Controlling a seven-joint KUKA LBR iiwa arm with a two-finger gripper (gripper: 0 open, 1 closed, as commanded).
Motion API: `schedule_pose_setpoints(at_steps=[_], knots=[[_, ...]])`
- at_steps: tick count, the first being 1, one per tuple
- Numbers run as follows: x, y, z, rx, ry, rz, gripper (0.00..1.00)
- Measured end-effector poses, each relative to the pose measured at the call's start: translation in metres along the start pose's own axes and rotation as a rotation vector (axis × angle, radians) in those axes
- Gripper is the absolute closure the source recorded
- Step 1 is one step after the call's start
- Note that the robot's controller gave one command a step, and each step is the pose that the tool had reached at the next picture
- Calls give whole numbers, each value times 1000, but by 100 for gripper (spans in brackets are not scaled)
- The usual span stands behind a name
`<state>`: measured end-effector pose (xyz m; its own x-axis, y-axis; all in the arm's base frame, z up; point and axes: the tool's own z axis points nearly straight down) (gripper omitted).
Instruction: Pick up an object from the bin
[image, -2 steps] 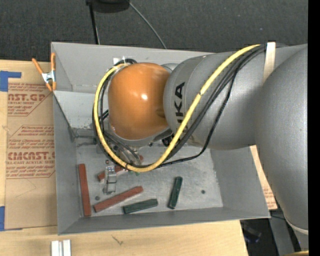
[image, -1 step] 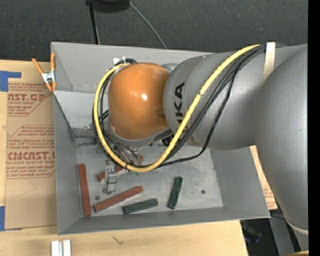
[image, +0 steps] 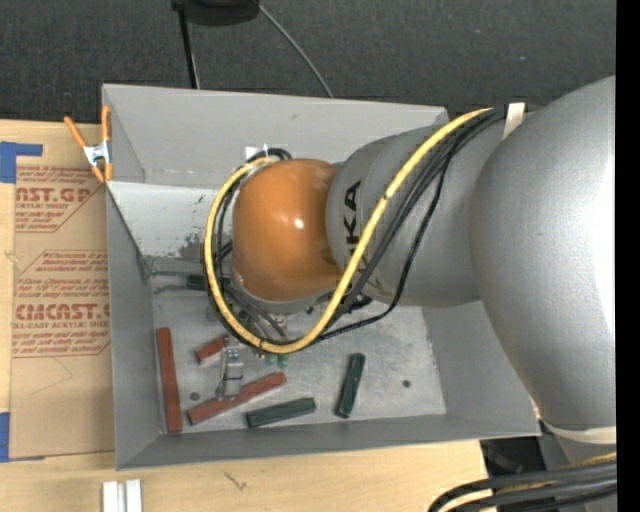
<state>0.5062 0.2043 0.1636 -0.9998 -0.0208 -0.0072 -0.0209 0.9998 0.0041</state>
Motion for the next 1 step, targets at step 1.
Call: schedule_pose_setpoints(at_steps=[1], knots=[[-22,-32,73,7,8,579,100]])
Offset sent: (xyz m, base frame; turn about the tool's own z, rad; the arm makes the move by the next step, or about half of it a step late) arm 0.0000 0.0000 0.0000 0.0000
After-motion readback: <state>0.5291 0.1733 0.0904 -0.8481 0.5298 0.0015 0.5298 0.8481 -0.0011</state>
